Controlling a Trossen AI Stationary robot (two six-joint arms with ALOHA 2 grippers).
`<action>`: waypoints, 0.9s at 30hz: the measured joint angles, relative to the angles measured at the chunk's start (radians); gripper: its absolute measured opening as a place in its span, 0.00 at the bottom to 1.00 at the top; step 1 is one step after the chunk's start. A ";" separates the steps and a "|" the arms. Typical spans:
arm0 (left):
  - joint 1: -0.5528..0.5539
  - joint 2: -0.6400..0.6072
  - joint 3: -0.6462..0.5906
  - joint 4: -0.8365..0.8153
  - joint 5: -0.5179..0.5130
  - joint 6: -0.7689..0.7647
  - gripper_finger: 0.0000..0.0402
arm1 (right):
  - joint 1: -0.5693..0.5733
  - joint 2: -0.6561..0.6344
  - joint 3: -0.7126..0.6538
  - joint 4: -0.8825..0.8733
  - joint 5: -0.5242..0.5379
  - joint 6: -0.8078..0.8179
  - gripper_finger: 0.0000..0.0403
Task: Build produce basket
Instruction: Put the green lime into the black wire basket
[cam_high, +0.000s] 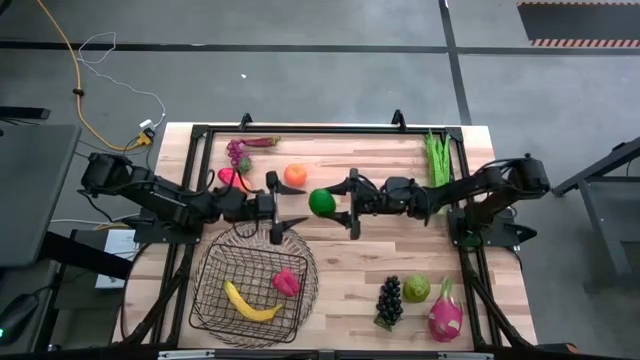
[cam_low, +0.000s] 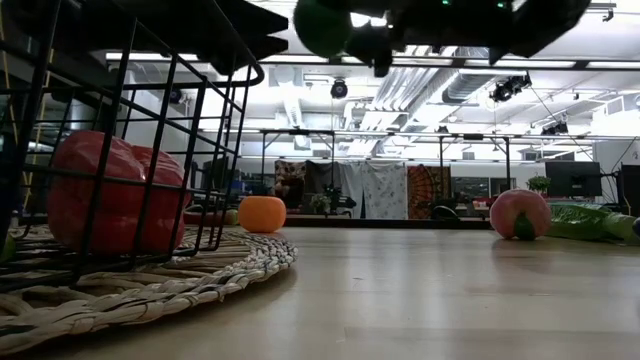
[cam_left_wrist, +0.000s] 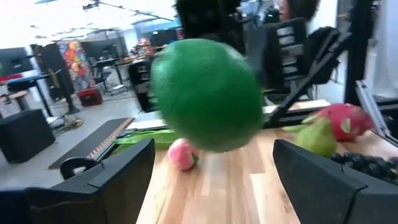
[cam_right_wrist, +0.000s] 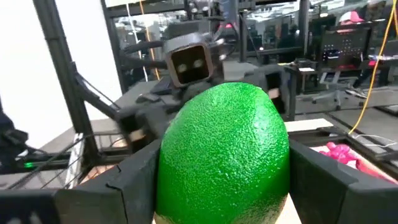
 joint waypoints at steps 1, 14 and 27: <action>-0.004 0.000 0.000 0.003 0.006 0.002 0.79 | 0.001 0.009 0.013 -0.016 0.000 -0.018 0.68; -0.013 0.000 0.008 0.016 0.088 -0.085 0.79 | 0.066 0.071 0.089 -0.072 0.003 -0.182 0.68; -0.014 0.057 0.062 0.019 0.151 -0.164 0.79 | 0.076 0.069 0.087 -0.060 -0.037 -0.187 0.68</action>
